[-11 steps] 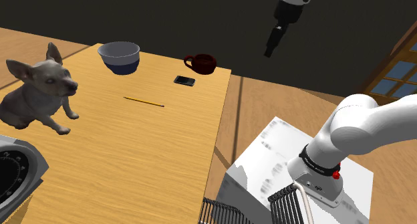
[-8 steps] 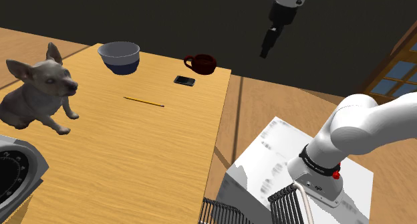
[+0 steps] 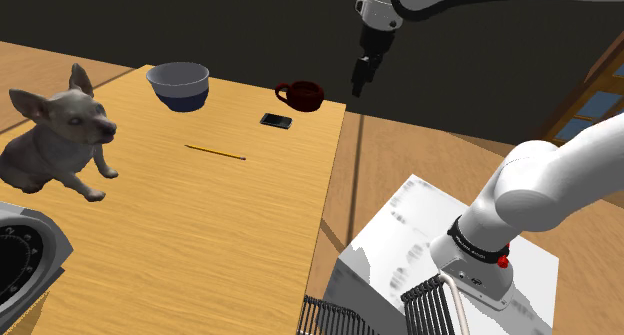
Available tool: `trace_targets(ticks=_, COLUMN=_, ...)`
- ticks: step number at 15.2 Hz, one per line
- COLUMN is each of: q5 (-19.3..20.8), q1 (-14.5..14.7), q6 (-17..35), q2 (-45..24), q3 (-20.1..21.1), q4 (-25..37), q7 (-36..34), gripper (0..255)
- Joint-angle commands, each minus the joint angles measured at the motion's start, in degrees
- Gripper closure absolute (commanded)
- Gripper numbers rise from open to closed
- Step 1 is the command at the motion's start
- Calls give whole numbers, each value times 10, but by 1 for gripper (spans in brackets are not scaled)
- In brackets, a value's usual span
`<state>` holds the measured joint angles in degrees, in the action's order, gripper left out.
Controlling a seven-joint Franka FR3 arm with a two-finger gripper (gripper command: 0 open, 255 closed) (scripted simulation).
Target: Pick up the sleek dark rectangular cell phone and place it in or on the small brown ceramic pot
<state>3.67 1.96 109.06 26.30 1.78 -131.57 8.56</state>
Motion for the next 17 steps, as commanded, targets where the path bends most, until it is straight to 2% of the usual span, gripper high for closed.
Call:
trace_targets(ticks=1, q5=-4, q1=2, q6=24, q2=-46, q3=1, q4=19, q7=-1, gripper=0)
trace_targets(ticks=9, q5=-17, q1=9, q6=91, q2=-223, q3=6, q4=116, q7=-1, gripper=0)
trace_targets(ticks=17, q5=-28, q1=16, q6=116, q2=-404, q3=13, q4=260, q7=2, gripper=0)
